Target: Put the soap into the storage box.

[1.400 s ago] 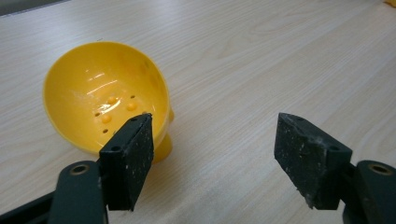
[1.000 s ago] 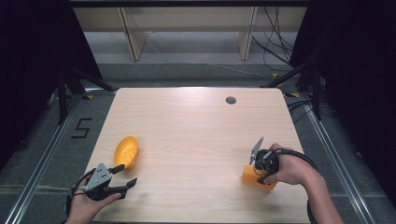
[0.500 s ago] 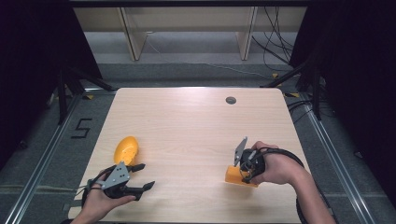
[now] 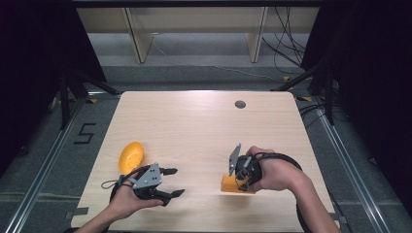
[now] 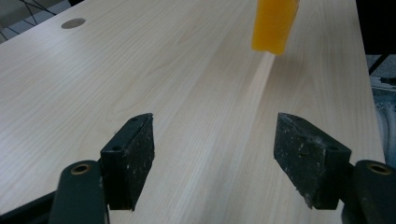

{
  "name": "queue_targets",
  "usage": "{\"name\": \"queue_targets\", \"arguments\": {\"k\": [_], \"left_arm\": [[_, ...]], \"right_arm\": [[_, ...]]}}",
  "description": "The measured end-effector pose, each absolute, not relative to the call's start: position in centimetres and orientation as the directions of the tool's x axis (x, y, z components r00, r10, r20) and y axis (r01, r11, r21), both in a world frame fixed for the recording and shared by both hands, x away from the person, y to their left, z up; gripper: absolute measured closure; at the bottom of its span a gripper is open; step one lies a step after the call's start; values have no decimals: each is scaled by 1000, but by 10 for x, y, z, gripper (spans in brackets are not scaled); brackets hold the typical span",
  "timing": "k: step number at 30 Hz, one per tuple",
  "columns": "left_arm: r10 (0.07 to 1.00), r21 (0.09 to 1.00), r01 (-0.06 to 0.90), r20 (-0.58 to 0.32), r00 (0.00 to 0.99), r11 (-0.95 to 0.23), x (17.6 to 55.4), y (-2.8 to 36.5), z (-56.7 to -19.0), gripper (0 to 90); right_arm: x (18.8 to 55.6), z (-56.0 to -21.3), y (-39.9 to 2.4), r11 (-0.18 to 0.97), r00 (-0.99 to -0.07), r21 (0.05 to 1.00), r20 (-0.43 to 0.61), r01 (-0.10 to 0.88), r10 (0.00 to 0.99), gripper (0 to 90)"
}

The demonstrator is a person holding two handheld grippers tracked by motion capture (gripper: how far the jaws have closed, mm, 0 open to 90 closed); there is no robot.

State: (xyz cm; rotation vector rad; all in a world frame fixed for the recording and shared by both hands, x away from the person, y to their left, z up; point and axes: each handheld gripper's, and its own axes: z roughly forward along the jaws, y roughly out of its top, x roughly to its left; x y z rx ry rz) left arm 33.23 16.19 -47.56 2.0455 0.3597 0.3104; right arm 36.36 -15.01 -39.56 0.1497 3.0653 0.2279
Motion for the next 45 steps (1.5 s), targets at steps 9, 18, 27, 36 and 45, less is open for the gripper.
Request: {"name": "queue_targets", "arguments": {"k": [9,18,27,36,45], "left_arm": [[367,881,157,20,930,-446,337,150,-480,290],[331,880,140,21,943,-453,339,138,-480,285],[271,872,89,51,961,-481,335,123,-475,293],[255,875,91,38,966,-476,335,114,-477,329],[246,888,99,16,969,-449,335,110,-476,411]], "right_arm": [[364,-392,-123,988,-996,145,-55,57,66,618],[366,-393,-102,988,-999,152,-49,-7,0,618],[363,-394,-88,989,-999,146,-44,-16,-9,618],[363,-395,-84,989,-997,143,-60,-46,-37,618],[361,-396,-79,991,-999,126,-34,-34,-29,618]]}}
